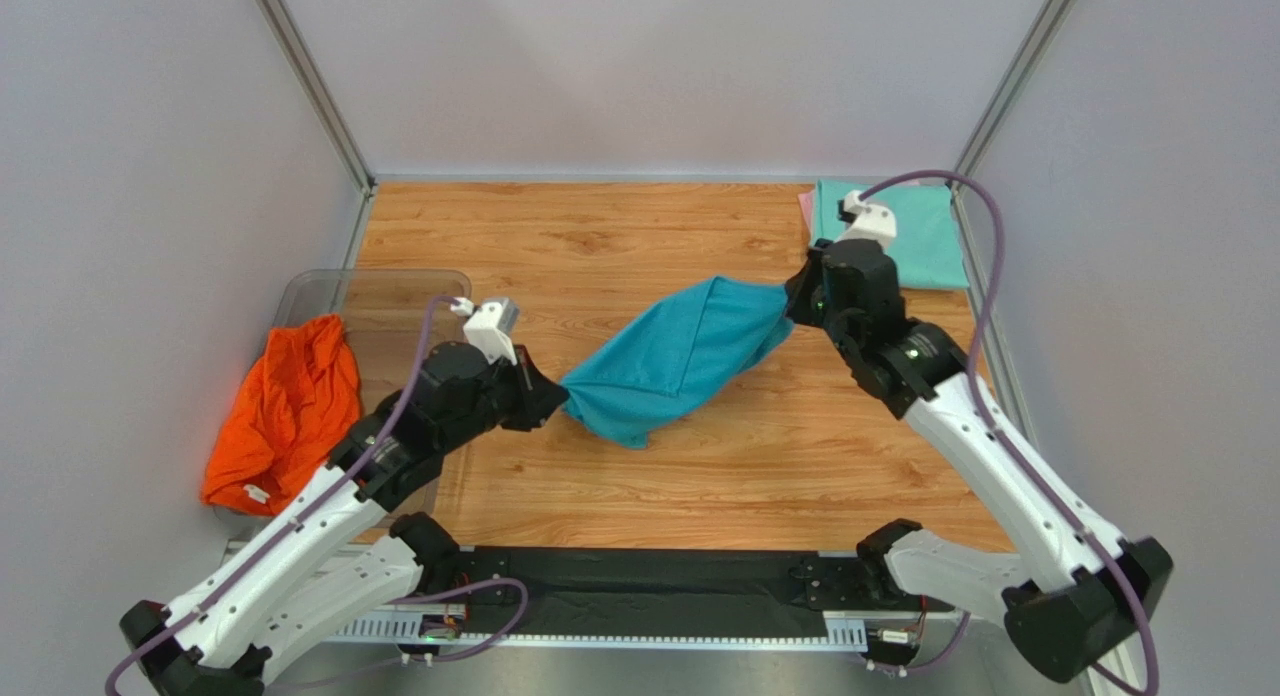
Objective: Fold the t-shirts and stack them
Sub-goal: Flatten the tshirt out
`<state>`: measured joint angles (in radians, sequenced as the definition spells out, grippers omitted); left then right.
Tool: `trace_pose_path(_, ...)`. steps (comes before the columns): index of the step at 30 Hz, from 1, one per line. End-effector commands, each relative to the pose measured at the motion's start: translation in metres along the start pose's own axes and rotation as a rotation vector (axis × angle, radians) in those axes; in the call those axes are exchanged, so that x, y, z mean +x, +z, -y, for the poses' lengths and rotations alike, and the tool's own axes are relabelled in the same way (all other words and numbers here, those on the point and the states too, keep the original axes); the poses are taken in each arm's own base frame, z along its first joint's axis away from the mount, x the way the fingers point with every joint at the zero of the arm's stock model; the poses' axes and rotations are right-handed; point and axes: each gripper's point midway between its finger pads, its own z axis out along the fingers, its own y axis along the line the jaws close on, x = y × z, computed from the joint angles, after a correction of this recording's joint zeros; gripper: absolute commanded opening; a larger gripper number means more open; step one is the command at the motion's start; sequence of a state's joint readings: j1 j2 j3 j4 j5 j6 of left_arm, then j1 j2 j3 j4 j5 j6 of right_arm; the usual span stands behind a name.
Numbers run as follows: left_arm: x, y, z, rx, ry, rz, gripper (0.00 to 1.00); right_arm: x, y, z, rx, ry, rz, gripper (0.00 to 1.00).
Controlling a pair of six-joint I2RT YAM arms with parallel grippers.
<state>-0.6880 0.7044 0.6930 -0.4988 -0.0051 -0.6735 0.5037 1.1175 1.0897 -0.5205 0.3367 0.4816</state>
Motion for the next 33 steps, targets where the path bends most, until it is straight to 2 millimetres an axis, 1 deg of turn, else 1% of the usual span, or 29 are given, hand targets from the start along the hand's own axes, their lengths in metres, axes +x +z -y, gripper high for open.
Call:
trace_pose_path(1, -0.062, -0.033, 0.033, 0.076, 0.062, 0.193, 0.00, -0.062, -0.053, -0.002, -0.049, -0.024, 0.182, 0.00)
trace_pose_path(2, -0.072, -0.039, 0.040, 0.099, 0.067, 0.222, 0.00, -0.070, -0.064, -0.005, -0.075, -0.022, 0.204, 0.00)
trace_pose_path(3, -0.087, -0.053, 0.052, 0.140, 0.079, 0.270, 0.00, -0.082, -0.083, -0.007, -0.110, -0.012, 0.241, 0.00)
trace_pose_path(4, -0.098, -0.061, 0.060, 0.166, 0.085, 0.306, 0.00, -0.091, -0.094, -0.008, -0.125, -0.010, 0.268, 0.00)
trace_pose_path(5, -0.106, -0.068, 0.067, 0.185, 0.091, 0.330, 0.00, -0.109, -0.112, -0.011, -0.149, -0.006, 0.317, 0.00)
trace_pose_path(6, -0.122, -0.086, 0.080, 0.227, 0.112, 0.378, 0.00, -0.119, -0.129, -0.010, -0.170, 0.000, 0.355, 0.00)
trace_pose_path(7, -0.130, -0.096, 0.088, 0.253, 0.122, 0.400, 0.00, -0.127, -0.141, -0.011, -0.188, 0.003, 0.382, 0.00)
trace_pose_path(8, -0.141, -0.115, 0.105, 0.320, 0.153, 0.427, 0.00, -0.143, -0.165, -0.015, -0.237, 0.003, 0.433, 0.00)
trace_pose_path(9, -0.146, -0.126, 0.116, 0.368, 0.166, 0.445, 0.00, -0.150, -0.176, -0.017, -0.259, 0.003, 0.454, 0.00)
trace_pose_path(10, -0.150, -0.139, 0.128, 0.425, 0.180, 0.455, 0.00, -0.157, -0.189, -0.019, -0.285, 0.005, 0.474, 0.00)
trace_pose_path(11, -0.146, -0.155, 0.146, 0.528, 0.212, 0.443, 0.00, -0.165, -0.214, -0.026, -0.357, 0.001, 0.496, 0.00)
trace_pose_path(12, -0.156, -0.178, 0.163, 0.607, 0.233, 0.486, 0.00, -0.169, -0.228, -0.031, -0.405, -0.008, 0.509, 0.00)
trace_pose_path(13, -0.158, -0.192, 0.172, 0.658, 0.249, 0.497, 0.00, -0.173, -0.242, -0.036, -0.456, -0.014, 0.525, 0.00)
trace_pose_path(14, -0.160, -0.216, 0.185, 0.734, 0.271, 0.513, 0.00, -0.180, -0.270, -0.043, -0.540, -0.022, 0.561, 0.00)
trace_pose_path(16, -0.163, -0.236, 0.196, 0.791, 0.286, 0.525, 0.00, -0.184, -0.294, -0.046, -0.599, -0.028, 0.590, 0.00)
trace_pose_path(17, -0.166, -0.252, 0.204, 0.835, 0.310, 0.536, 0.00, -0.187, -0.308, -0.043, -0.615, -0.023, 0.616, 0.00)
trace_pose_path(18, -0.167, -0.258, 0.208, 0.853, 0.319, 0.542, 0.00, -0.190, -0.324, -0.044, -0.652, -0.011, 0.639, 0.00)
trace_pose_path(19, -0.169, -0.263, 0.211, 0.867, 0.325, 0.545, 0.00, -0.189, -0.335, -0.047, -0.697, -0.021, 0.647, 0.00)
trace_pose_path(20, -0.172, -0.276, 0.217, 0.899, 0.334, 0.560, 0.00, -0.192, -0.350, -0.046, -0.728, -0.019, 0.686, 0.00)
trace_pose_path(21, -0.173, -0.280, 0.219, 0.913, 0.340, 0.564, 0.00, -0.193, -0.359, -0.047, -0.751, -0.016, 0.703, 0.00)
trace_pose_path(23, -0.179, -0.291, 0.224, 0.929, 0.349, 0.588, 0.00, -0.193, -0.370, -0.048, -0.786, -0.027, 0.715, 0.00)
trace_pose_path(25, -0.183, -0.297, 0.225, 0.930, 0.355, 0.612, 0.00, -0.195, -0.376, -0.049, -0.797, -0.028, 0.721, 0.00)
trace_pose_path(26, -0.187, -0.300, 0.225, 0.922, 0.359, 0.629, 0.00, -0.195, -0.376, -0.053, -0.812, -0.043, 0.712, 0.00)
trace_pose_path(27, -0.190, -0.297, 0.225, 0.906, 0.351, 0.637, 0.00, -0.196, -0.378, -0.055, -0.822, -0.048, 0.710, 0.00)
trace_pose_path(28, -0.197, -0.293, 0.222, 0.870, 0.334, 0.659, 0.00, -0.196, -0.372, -0.057, -0.816, -0.054, 0.697, 0.00)
trace_pose_path(30, -0.206, -0.278, 0.214, 0.794, 0.317, 0.665, 0.00, -0.199, -0.362, -0.056, -0.776, -0.047, 0.694, 0.00)
trace_pose_path(31, -0.221, -0.259, 0.206, 0.695, 0.288, 0.683, 0.00, -0.204, -0.343, -0.051, -0.702, -0.027, 0.688, 0.00)
trace_pose_path(32, -0.223, -0.240, 0.197, 0.623, 0.269, 0.656, 0.00, -0.206, -0.331, -0.049, -0.658, -0.020, 0.680, 0.00)
trace_pose_path(33, -0.228, -0.212, 0.191, 0.548, 0.256, 0.622, 0.00, -0.208, -0.316, -0.044, -0.596, -0.004, 0.672, 0.00)
